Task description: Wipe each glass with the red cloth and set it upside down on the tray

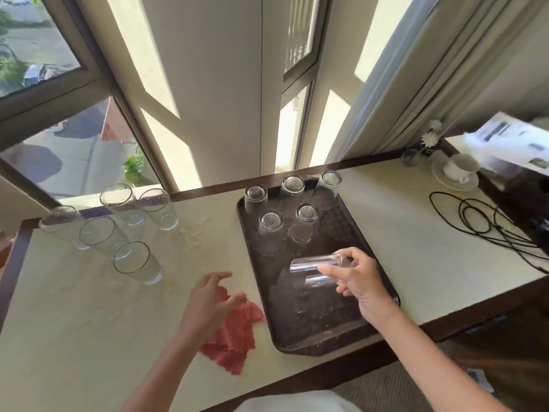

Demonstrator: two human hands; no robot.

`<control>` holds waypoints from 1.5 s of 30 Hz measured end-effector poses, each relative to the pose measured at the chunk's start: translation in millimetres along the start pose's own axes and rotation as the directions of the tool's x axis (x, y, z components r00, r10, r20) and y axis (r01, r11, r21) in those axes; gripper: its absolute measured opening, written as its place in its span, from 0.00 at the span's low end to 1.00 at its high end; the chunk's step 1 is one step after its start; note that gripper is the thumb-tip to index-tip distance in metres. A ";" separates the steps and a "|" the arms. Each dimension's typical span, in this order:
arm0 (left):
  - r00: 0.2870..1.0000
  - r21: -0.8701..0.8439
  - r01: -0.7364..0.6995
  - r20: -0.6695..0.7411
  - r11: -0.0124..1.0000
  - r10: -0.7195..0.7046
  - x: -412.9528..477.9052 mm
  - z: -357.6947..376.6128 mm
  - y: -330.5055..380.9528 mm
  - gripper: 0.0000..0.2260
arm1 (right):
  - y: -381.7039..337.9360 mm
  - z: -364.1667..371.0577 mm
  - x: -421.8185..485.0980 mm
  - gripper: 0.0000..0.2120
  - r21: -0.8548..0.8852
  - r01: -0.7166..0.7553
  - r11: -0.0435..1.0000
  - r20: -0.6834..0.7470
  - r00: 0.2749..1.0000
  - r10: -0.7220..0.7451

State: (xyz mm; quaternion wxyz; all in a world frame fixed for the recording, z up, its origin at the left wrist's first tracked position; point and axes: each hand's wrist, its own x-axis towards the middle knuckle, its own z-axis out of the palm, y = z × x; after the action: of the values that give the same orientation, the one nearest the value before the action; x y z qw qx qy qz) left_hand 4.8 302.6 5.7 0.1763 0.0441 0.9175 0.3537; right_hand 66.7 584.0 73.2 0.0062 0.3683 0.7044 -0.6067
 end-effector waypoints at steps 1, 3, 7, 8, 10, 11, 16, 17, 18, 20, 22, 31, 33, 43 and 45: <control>0.999 0.133 0.038 -0.003 0.990 -0.038 6.2 3.8 -7.0 0.29 | -4.2 -4.8 12.8 0.18 -0.119 0.059 0.991 -0.064 0.996 -0.067; 0.991 0.274 0.124 0.007 0.954 -0.131 14.2 12.0 -19.4 0.36 | -10.6 -10.9 40.4 0.20 -0.405 0.115 0.907 -0.150 0.970 -0.190; 0.989 0.344 0.140 -0.004 0.929 -0.147 12.4 30.4 -41.1 0.35 | -28.2 -14.6 79.7 0.22 -0.669 0.086 0.738 -0.148 0.958 -0.246; 0.990 0.335 0.138 -0.018 0.932 -0.140 11.2 32.0 -43.7 0.34 | -32.8 -13.6 87.5 0.23 -0.683 0.082 0.726 -0.150 0.957 -0.249; 0.990 0.310 0.139 -0.027 0.940 -0.138 11.5 31.5 -46.9 0.32 | -39.7 -11.1 101.8 0.23 -0.699 0.076 0.711 -0.155 0.954 -0.255; 0.990 0.309 0.137 -0.024 0.941 -0.137 12.0 30.3 -48.5 0.32 | -43.1 -9.5 107.9 0.23 -0.705 0.074 0.705 -0.156 0.954 -0.256; 0.994 0.332 0.109 -0.009 0.937 -0.112 10.0 25.7 -56.5 0.30 | -52.4 -2.1 128.8 0.25 -0.730 0.065 0.681 -0.155 0.954 -0.258; 0.994 0.333 0.107 -0.008 0.937 -0.111 9.1 25.1 -56.8 0.30 | -51.7 -0.4 131.1 0.25 -0.735 0.063 0.675 -0.154 0.954 -0.257; 0.994 0.330 0.108 -0.006 0.938 -0.113 8.9 25.1 -56.8 0.30 | -50.4 1.3 133.1 0.25 -0.741 0.061 0.669 -0.153 0.954 -0.257; 0.993 0.324 0.115 -0.004 0.939 -0.121 8.4 25.7 -55.8 0.30 | -47.2 4.3 134.2 0.25 -0.744 0.055 0.666 -0.161 0.952 -0.259; 0.992 0.322 0.123 -0.007 0.939 -0.127 8.4 26.6 -54.5 0.29 | -42.6 6.4 133.2 0.27 -0.727 0.052 0.685 -0.177 0.949 -0.260; 0.995 0.243 0.102 -0.016 0.965 -0.101 7.0 25.0 -55.7 0.25 | -1.2 24.4 67.9 0.42 -0.502 0.002 0.865 -0.295 0.940 -0.173; 0.995 0.181 0.099 -0.010 0.979 -0.099 5.1 23.5 -59.0 0.24 | 12.7 35.6 38.8 0.38 -0.439 0.009 0.899 -0.300 0.941 -0.156; 0.975 0.272 0.199 -0.155 0.941 -0.162 -68.5 -4.6 -104.7 0.31 | 60.3 138.7 -65.9 0.17 -0.600 0.579 0.552 0.387 0.814 -0.433; 0.951 0.299 0.272 -0.228 0.915 -0.208 -89.2 -13.8 -130.4 0.31 | 68.8 163.5 -69.8 0.24 -0.642 0.686 0.342 0.503 0.714 -0.488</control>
State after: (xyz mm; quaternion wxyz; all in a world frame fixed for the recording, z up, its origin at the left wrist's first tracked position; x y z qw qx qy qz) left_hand 88.9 178.2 -45.4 0.1200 -0.0750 0.9743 0.1751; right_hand 82.2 407.3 3.4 0.0282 -0.0260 0.9743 -0.2221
